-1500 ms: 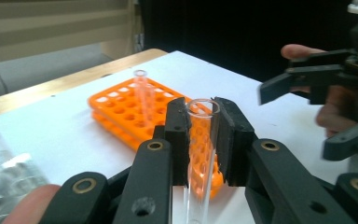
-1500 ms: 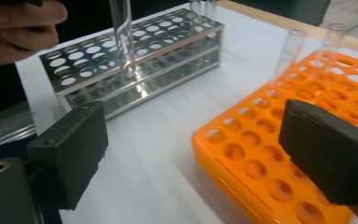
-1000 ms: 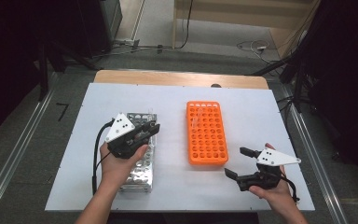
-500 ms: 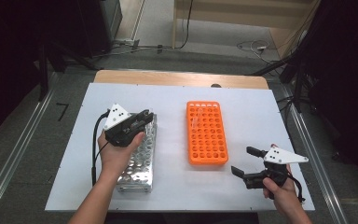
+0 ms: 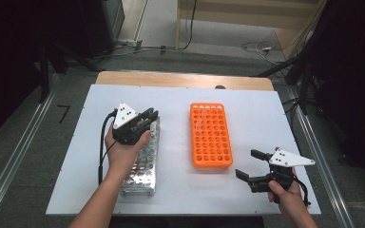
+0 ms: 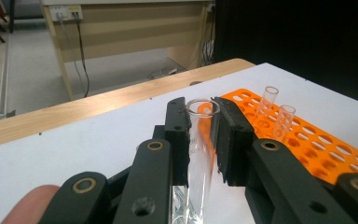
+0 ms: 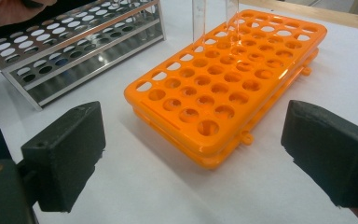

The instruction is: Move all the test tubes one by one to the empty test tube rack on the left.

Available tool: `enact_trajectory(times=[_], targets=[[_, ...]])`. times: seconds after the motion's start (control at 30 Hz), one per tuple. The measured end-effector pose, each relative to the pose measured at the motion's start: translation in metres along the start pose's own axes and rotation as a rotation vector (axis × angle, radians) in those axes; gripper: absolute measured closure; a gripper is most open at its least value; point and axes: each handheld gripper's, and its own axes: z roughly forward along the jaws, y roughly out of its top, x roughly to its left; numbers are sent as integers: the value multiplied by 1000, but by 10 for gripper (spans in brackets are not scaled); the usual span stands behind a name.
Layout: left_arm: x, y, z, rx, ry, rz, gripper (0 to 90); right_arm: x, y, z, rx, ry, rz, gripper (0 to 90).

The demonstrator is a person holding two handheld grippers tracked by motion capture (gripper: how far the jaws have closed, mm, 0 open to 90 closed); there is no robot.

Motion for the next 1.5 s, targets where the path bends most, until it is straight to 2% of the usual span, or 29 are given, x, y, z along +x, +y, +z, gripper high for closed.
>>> enact_trajectory(times=[0.37, 0.63, 1.03, 1.23, 1.37, 1.5], targets=[[1, -7, 1, 35, 20, 2, 761, 2, 1, 0, -1, 17, 5, 47], [-1, -14, 3, 93, 27, 20, 759, 2, 0, 1, 3, 15, 5, 47], [-6, -16, 4, 191, 40, 57, 754, 1, -1, 2, 7, 15, 1, 47], [-4, -17, 5, 215, 37, 41, 752, 2, -1, 3, 14, 16, 2, 47], [-5, -18, 6, 224, 19, 30, 730, 1, -1, 3, 14, 15, 4, 47], [-4, -17, 4, 212, 12, 14, 651, 1, -1, 3, 13, 15, 6, 47]])
